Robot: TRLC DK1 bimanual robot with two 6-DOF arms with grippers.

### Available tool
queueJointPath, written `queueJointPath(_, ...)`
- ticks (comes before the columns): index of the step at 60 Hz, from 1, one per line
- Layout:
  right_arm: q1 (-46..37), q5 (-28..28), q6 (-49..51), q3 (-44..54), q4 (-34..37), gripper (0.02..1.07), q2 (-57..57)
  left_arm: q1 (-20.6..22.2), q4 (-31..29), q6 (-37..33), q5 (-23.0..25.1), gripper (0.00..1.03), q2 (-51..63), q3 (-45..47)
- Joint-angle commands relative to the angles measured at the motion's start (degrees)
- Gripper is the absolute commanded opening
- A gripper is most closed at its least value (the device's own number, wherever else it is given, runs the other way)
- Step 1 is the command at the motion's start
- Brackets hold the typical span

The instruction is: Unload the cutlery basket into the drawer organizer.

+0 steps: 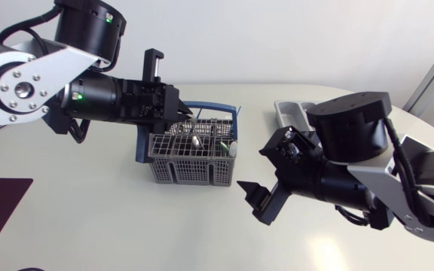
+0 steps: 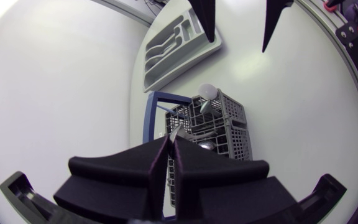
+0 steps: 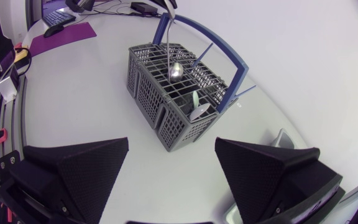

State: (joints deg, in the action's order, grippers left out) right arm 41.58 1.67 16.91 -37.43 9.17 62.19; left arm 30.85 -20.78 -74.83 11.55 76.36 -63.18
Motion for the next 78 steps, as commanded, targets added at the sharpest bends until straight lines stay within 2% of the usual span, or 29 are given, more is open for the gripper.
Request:
queueJointPath(1,0.5,0.5,-1.3,-1.7,-0.2,1.02,-0.6,-0.3,-0.2,4.9,0.5,0.05,-2.0,-2.6)
queueJointPath(11,0.5,1.9,-1.6,-1.6,-2.0,1.02,-2.6,0.0,-0.8,16.2,-0.3,0.05,-2.5,-4.1)
queueJointPath(24,1.8,5.8,-1.5,-0.9,-6.3,1.02,-4.0,2.0,-3.7,37.2,-1.5,0.06,-0.2,-8.6)
queueJointPath(32,3.9,9.1,-0.7,-0.5,-8.8,1.01,-4.1,3.3,-5.3,47.3,0.3,0.07,1.6,-10.4)
queueJointPath(36,5.0,11.3,0.0,-0.2,-10.6,0.98,-3.9,4.5,-6.6,52.0,1.4,0.07,2.2,-11.5)
queueJointPath(40,5.4,12.7,0.6,0.3,-12.3,0.97,-3.7,5.9,-8.4,55.0,1.5,0.07,2.9,-12.8)
queueJointPath(50,6.5,16.0,2.9,1.5,-17.2,0.93,-3.0,8.0,-8.7,62.3,1.5,0.07,4.2,-13.6)
queueJointPath(59,8.1,19.7,6.7,3.0,-22.8,0.92,-0.7,8.5,-10.1,65.5,2.9,0.07,6.4,-15.0)
queueJointPath(65,8.3,20.7,8.6,3.7,-25.6,0.79,0.9,8.5,-11.0,66.7,4.4,0.07,7.0,-15.7)
queueJointPath(78,9.3,23.0,12.3,5.2,-30.9,0.57,2.5,8.5,-11.2,67.9,4.5,0.07,7.1,-15.8)
